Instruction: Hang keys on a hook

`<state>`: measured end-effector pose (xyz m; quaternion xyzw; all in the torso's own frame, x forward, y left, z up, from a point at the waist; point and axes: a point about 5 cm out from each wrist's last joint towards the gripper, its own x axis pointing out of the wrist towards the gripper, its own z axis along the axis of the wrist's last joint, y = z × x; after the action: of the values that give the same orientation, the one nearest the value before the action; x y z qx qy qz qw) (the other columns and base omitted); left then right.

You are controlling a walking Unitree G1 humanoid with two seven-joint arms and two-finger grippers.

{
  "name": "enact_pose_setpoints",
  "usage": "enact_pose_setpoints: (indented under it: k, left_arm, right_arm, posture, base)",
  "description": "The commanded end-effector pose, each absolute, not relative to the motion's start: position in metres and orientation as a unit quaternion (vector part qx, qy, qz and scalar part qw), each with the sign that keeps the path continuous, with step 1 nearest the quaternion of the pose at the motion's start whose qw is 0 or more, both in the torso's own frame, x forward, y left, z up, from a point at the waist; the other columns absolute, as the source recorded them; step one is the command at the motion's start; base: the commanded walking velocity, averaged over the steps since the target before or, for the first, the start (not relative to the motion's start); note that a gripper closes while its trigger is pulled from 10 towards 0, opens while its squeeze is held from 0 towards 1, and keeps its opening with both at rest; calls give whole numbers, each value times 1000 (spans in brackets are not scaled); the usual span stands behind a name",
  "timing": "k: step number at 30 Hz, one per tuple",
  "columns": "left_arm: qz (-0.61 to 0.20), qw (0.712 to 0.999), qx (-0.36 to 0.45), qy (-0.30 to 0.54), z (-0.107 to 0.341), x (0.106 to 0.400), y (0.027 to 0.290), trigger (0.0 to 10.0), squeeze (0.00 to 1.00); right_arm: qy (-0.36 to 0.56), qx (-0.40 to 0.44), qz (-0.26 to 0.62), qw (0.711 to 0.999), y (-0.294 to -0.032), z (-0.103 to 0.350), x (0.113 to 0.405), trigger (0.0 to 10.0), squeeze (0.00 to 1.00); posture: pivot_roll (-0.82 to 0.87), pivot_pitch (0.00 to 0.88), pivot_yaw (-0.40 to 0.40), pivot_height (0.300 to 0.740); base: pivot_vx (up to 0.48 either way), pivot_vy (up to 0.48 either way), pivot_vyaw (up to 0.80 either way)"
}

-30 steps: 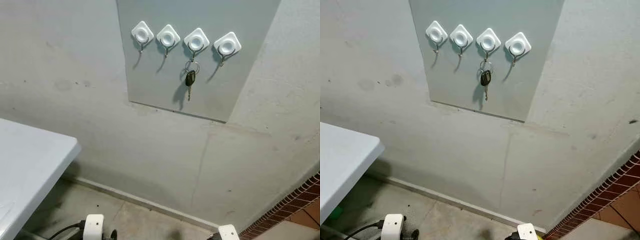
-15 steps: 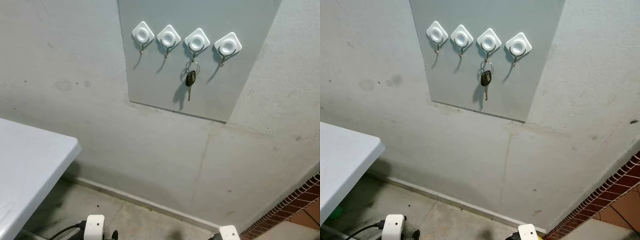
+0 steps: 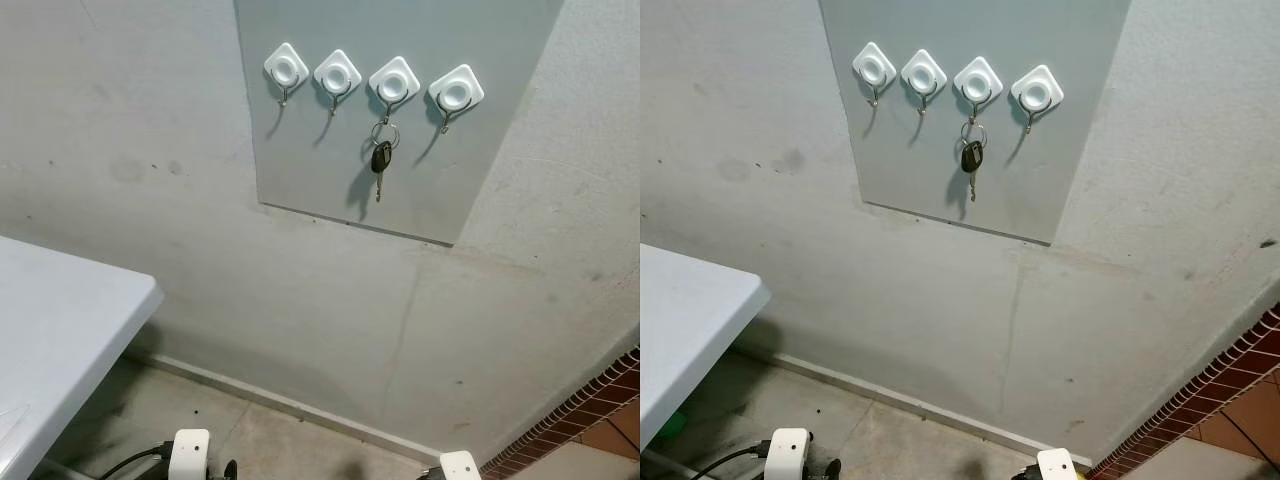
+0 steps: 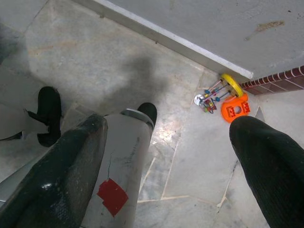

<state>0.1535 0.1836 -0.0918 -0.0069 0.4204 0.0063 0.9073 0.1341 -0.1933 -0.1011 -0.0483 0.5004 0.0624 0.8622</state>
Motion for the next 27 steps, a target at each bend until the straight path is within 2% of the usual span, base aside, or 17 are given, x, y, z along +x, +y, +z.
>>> enact_pose_setpoints:
  k: [1, 27]
  left_arm:
    - [8, 908, -4, 420, -92, 154, 185, 10000, 0]
    - [14, 905, -7, 425, -93, 152, 184, 10000, 0]
  right_arm:
    - [521, -50, 60, 850, -194, -105, 123, 10000, 0]
    - [515, -60, 70, 852, -191, -104, 128, 10000, 0]
  posture:
    - [-71, 0, 5, 740]
    - [-66, 0, 5, 740]
  base:
    - [0, 0, 0]
    - [0, 0, 17]
